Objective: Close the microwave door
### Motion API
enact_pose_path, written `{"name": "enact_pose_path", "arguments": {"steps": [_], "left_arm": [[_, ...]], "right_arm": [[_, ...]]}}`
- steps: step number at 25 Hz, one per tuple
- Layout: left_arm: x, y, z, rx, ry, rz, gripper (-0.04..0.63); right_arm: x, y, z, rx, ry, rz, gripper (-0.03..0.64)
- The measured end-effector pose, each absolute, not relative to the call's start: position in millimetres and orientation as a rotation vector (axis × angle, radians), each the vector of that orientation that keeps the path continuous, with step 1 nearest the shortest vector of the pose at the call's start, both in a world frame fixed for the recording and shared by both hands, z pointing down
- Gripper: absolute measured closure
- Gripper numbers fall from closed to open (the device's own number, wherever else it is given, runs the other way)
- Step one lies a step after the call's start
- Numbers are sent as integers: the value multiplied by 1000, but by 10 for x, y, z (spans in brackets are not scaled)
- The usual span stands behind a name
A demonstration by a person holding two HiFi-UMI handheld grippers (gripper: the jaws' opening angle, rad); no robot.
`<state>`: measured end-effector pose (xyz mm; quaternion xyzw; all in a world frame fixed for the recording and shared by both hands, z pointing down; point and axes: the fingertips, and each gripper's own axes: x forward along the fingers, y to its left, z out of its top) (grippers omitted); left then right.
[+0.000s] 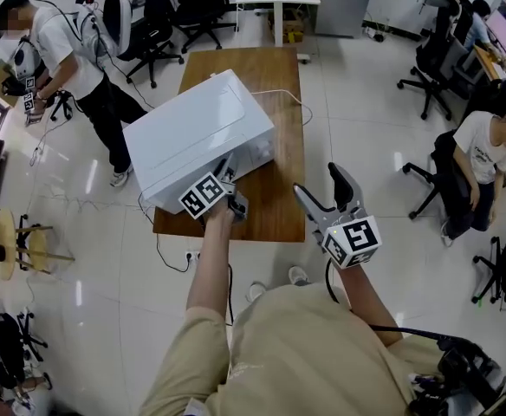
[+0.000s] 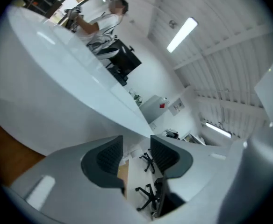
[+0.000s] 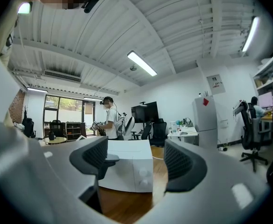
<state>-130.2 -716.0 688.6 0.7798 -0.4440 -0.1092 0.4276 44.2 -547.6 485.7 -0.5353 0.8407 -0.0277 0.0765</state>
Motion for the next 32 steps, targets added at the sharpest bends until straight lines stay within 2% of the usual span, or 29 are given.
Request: {"name": "enact_pose_path", "arguments": {"steps": [3, 15, 17, 21, 23, 26, 32], "left_arm": [[-1335, -6881, 6493, 2155, -1149, -243, 411], [-2225, -5709, 5593, 2550, -1517, -231, 323], [-2397, -5550, 5493, 2576, -1624, -195, 292], [-2764, -5309, 5384, 2537, -1840, -165, 185], [-2898, -5186, 5319, 2512, -1917, -168, 160], [-3048, -4984, 5198, 2486, -2024, -157, 138], [-3259, -4545, 5008, 2461, -2238, -75, 137]], "right_arm": [[340, -5443, 4880, -1562, 2536, -80, 252], [-400, -5191, 5048, -1331, 2651, -34, 252], [-534, -5146, 5038, -1306, 2663, -30, 252], [-793, -5064, 5012, -1272, 2689, -15, 252], [-872, -5024, 4997, -1277, 2692, -12, 252], [-915, -4959, 4973, -1305, 2678, -3, 252], [-922, -4758, 4903, -1394, 2596, 30, 252]]}}
